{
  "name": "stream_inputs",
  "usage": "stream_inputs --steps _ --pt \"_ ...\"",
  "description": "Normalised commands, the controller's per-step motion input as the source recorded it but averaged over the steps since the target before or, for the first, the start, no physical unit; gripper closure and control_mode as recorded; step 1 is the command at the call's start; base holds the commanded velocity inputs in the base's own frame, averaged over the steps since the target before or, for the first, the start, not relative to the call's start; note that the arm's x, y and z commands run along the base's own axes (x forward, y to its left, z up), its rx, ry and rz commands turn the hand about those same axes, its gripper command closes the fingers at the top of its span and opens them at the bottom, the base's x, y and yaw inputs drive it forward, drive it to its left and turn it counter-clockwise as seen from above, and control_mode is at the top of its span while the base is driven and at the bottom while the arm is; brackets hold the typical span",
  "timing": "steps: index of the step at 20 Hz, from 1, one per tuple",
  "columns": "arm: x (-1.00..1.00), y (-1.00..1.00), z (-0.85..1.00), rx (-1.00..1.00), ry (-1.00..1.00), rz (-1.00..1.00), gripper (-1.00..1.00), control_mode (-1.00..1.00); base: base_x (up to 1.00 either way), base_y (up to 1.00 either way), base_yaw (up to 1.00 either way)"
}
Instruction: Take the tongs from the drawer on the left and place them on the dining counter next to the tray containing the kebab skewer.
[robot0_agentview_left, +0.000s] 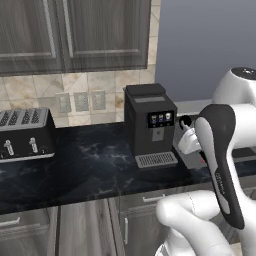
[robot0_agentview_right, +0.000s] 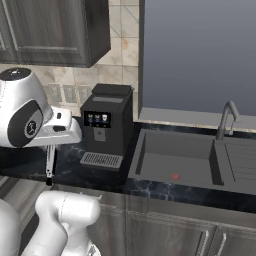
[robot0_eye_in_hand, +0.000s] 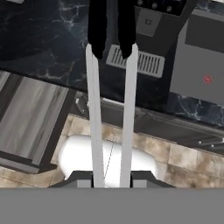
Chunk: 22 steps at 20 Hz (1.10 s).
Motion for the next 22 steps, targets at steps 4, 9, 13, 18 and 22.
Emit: stream_inputs --steps 4,9,13,18,22 --pt "-0.06 -0.11 0.12 0.00 -0.10 -0.02 1.00 -1.00 0.00 0.00 0.00" --pt "-0.09 -0.07 0.01 0.00 -0.15 -0.05 1.00 -1.00 0.00 0.00 0.00" --pt "-0.01 -0.09 0.02 0.00 -0.07 -0.06 1.00 -1.00 0.00 0.00 0.00" --pt "0.00 -0.09 0.10 0.00 -0.03 -0.06 1.00 -1.00 0.00 0.00 0.00" --pt "0.00 -0.08 0.00 0.00 0.00 -0.03 1.00 -1.00 0.00 0.00 0.00"
